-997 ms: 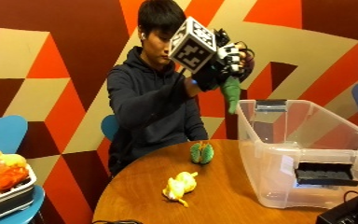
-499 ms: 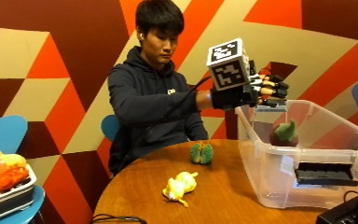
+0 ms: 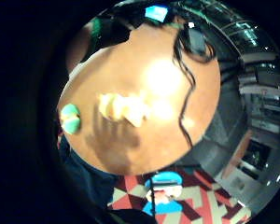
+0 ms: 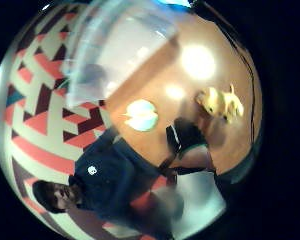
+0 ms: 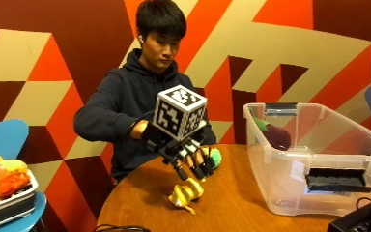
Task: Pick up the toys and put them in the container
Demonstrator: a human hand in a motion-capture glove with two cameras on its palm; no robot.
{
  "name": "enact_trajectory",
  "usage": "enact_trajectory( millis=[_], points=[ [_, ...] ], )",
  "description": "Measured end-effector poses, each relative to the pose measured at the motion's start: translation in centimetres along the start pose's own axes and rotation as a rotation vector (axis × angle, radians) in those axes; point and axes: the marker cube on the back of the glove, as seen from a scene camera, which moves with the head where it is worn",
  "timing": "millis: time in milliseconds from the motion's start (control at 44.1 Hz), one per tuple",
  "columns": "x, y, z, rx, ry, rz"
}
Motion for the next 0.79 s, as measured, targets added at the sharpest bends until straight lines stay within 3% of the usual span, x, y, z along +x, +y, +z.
enact_trajectory(
  millis=[181,363,567,793],
  points=[
    [2.5,-1.1,5.4,-0.077,0.074,0.044],
    [2.3,-2.6,7.5,-0.011,0.024,0.009],
    [-1.9,-1.5,2.8,0.247,-0.246,-0.180],
    [-10.4,0.1,-9.1,0.730,-0.540,-0.360]
  ],
)
